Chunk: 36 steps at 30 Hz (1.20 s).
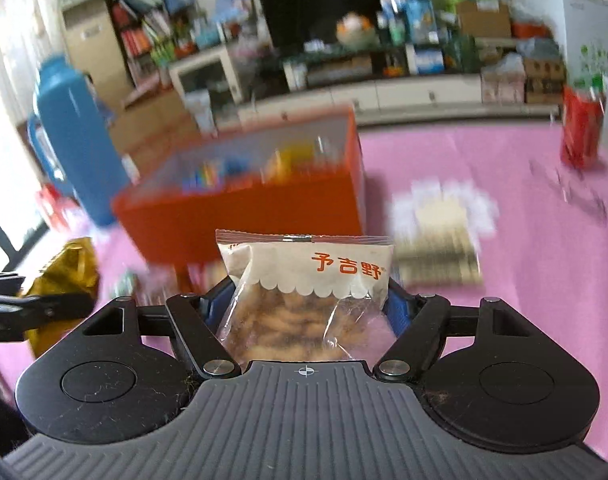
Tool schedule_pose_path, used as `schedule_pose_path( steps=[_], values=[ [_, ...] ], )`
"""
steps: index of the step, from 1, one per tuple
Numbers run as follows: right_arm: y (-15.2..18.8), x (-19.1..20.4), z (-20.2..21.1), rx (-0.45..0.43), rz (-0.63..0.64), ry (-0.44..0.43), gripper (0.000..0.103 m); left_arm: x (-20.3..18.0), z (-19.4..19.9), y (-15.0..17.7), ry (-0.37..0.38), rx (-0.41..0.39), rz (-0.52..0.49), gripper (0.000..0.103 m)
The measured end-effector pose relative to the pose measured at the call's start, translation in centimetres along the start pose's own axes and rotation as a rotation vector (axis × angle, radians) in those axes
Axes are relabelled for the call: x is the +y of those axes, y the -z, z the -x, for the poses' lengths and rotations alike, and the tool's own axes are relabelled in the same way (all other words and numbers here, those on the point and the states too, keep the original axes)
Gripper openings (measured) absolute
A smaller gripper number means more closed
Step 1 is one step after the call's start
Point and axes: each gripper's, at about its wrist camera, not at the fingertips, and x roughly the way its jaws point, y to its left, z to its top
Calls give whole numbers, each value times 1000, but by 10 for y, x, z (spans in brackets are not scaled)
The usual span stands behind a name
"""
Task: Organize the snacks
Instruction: 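Carry both bags over the orange box and open both grippers, then move the left gripper to the brown striped wafer while the right moves to the beige cookie packet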
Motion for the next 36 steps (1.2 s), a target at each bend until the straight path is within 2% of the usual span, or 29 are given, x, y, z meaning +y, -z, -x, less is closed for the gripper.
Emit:
schedule_pose_path(
  steps=[4,8,12,14,15,17,20,22,24,27,28,33,36],
  values=[
    [-52,12,-29,-77,56,21,46,5,-38,-48,-8,-63,21,53],
    [-97,16,-86,-96,67,21,46,17,-92,-83,-18,-40,47,53],
    [-115,23,-142,-75,82,15,46,35,-132,-90,-73,-1,54,53],
    [-115,26,-163,-47,75,4,47,43,-141,-84,-111,16,47,62],
    [-114,28,-174,-32,66,-9,50,47,-141,-82,-123,20,47,70],
    [-112,32,-186,-8,48,-38,61,53,-132,-83,-125,-9,55,70],
    [-111,36,-173,-61,47,-40,71,56,-106,-86,-104,-77,83,74],
    [-114,38,-157,-113,46,-33,83,53,-87,-82,-96,-113,76,79],
    [-115,37,-138,-151,34,-27,83,46,-73,-75,-102,-131,46,82],
    [-104,29,-114,-157,-1,-26,83,31,-57,-60,-99,-134,-4,102],
    [-99,25,-108,-144,-17,-16,83,26,-54,-54,-97,-137,-22,102],
    [-54,-1,-78,-59,-83,25,83,4,-43,2,-109,-59,-106,102],
    [-25,-20,-60,-1,-167,8,83,-3,-48,33,-110,13,-148,102]
  ],
)
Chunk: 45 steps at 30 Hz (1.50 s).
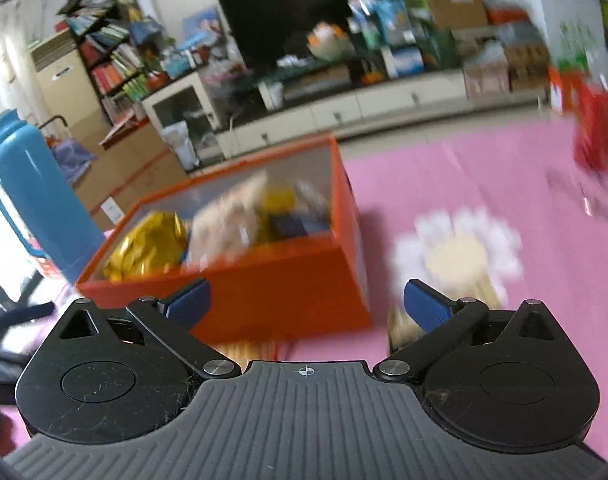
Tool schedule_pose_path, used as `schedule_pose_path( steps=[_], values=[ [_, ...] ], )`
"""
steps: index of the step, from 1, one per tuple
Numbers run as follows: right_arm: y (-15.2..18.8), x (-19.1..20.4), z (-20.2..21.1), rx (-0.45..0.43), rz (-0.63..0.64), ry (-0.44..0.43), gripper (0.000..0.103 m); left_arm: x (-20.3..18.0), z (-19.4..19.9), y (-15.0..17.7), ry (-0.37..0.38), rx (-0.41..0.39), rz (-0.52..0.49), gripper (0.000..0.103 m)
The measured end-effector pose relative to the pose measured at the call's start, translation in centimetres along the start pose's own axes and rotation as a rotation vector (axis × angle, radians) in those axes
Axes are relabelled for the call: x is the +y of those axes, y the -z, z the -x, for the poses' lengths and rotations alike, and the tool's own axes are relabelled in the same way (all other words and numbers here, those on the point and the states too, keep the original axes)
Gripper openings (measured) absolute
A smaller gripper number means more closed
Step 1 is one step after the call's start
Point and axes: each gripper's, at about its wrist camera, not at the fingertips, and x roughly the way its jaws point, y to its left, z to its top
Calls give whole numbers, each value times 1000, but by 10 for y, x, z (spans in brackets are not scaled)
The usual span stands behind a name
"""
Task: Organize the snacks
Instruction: 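Move the left gripper to the brown striped wafer while the right moves to the beige cookie packet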
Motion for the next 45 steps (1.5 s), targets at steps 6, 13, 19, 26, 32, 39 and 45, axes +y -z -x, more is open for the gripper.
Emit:
schedule_pose_path(
  steps=[6,13,19,26,32,39,45],
  values=[
    [41,-31,24,48,-62,19,83,-8,-12,18,-14,43,-44,102],
    [36,-47,12,66,-88,50,83,-10,-37,10,8,70,13,102],
    [36,-48,-1,103,-71,63,83,-8,-56,12,-11,112,13,102],
    [35,-55,1,95,-96,62,83,-8,-75,16,8,159,7,92],
    [33,-66,6,73,-129,88,83,-6,-56,22,51,197,15,72],
    [29,-83,10,49,-166,135,83,-5,-19,47,71,224,1,74],
    [18,-70,-10,34,-62,191,83,-4,-21,47,85,232,20,78]
  ],
)
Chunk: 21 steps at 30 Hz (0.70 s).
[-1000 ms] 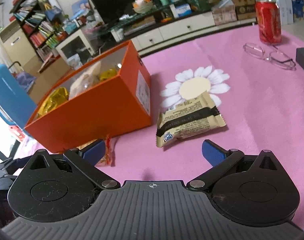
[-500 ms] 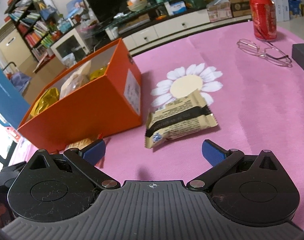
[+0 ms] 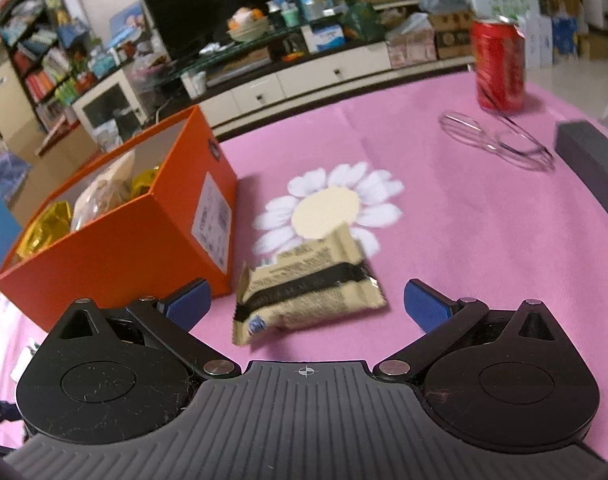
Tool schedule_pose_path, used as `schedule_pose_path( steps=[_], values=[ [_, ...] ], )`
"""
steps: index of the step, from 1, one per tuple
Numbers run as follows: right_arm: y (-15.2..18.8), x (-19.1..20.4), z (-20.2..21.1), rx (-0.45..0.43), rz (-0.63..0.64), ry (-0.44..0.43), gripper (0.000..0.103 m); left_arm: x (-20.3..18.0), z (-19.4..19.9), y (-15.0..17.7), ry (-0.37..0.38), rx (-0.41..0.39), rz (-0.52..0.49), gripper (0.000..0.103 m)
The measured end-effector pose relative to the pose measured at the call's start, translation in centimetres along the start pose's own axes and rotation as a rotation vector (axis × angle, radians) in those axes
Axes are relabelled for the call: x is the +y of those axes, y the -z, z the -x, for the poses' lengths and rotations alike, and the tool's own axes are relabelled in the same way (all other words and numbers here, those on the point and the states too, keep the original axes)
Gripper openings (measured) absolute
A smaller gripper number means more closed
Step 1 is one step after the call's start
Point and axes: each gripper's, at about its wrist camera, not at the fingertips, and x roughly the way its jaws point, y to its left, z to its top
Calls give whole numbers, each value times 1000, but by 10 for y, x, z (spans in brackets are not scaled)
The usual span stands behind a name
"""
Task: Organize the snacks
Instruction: 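Move the left gripper to the brown striped wafer while the right moves to the beige cookie packet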
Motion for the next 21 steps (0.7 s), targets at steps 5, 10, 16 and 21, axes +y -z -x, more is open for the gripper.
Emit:
schedule_pose_path(
  steps=[5,10,16,21],
  values=[
    [-4,33,-25,3,165,59,83,-5,-5,-3,-1,-1,-10,83],
    [-4,35,-53,51,206,128,83,-4,-4,-3,6,-4,-19,84],
    [3,34,-43,61,266,132,68,-3,-4,-3,5,-5,-22,85],
    [8,31,-29,71,267,107,57,-3,-3,-1,2,-4,-21,86]
  ],
)
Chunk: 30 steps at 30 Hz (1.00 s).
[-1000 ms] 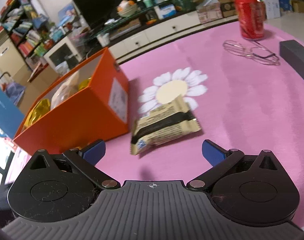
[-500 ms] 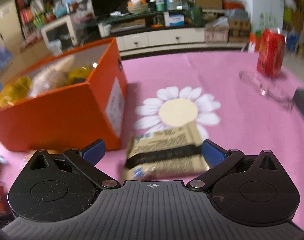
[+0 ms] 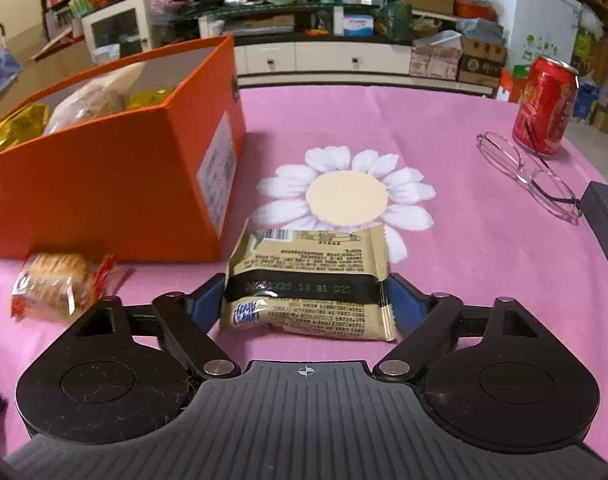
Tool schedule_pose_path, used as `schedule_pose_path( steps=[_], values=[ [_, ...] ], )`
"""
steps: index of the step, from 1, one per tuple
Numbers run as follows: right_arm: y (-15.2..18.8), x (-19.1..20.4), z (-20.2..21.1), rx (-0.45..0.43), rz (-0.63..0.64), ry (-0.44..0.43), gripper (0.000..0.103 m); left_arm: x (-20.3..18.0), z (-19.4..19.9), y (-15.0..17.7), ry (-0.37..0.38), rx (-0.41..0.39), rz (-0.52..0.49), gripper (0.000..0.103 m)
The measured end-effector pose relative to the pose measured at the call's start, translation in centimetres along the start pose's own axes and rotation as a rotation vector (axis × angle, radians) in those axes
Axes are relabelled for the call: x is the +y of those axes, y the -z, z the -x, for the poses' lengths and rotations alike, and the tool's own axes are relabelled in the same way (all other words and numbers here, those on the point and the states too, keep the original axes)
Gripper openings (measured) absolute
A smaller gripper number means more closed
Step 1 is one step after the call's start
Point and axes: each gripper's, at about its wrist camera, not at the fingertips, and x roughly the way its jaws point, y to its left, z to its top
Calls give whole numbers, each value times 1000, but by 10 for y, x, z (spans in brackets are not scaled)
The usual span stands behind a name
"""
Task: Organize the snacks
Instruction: 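Move the left gripper to the brown striped wafer while the right moves to the beige cookie packet, then grasp the brown striped wafer with the left gripper while the right grasps the beige cookie packet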
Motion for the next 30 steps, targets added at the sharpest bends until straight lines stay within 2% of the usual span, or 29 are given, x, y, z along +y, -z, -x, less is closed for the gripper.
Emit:
schedule_pose_path(
  steps=[5,9,11,13,16,21,24,26,27,28,30],
  values=[
    [27,15,30,22,73,-50,58,0,3,3,3,9,-4,87],
    [42,17,42,35,90,-90,78,2,6,5,21,19,-2,92],
    [41,12,46,31,59,-105,77,6,11,6,43,7,10,92],
    [38,3,50,16,-4,-136,82,9,17,8,63,-9,-2,93],
    [37,-5,48,42,-67,-158,83,7,16,12,60,-9,-40,93],
    [38,3,44,44,-12,-136,83,6,9,13,37,8,-51,95],
    [39,12,39,31,57,-81,83,6,8,13,31,2,-47,95],
    [40,16,37,19,90,-65,82,8,9,13,38,-13,-48,82],
    [40,16,37,19,91,-63,77,9,12,12,51,-26,-52,59],
    [40,15,40,15,94,-68,62,9,15,10,58,-30,-62,49],
    [39,14,47,13,99,-84,46,11,15,9,64,-30,-52,48]
  ],
)
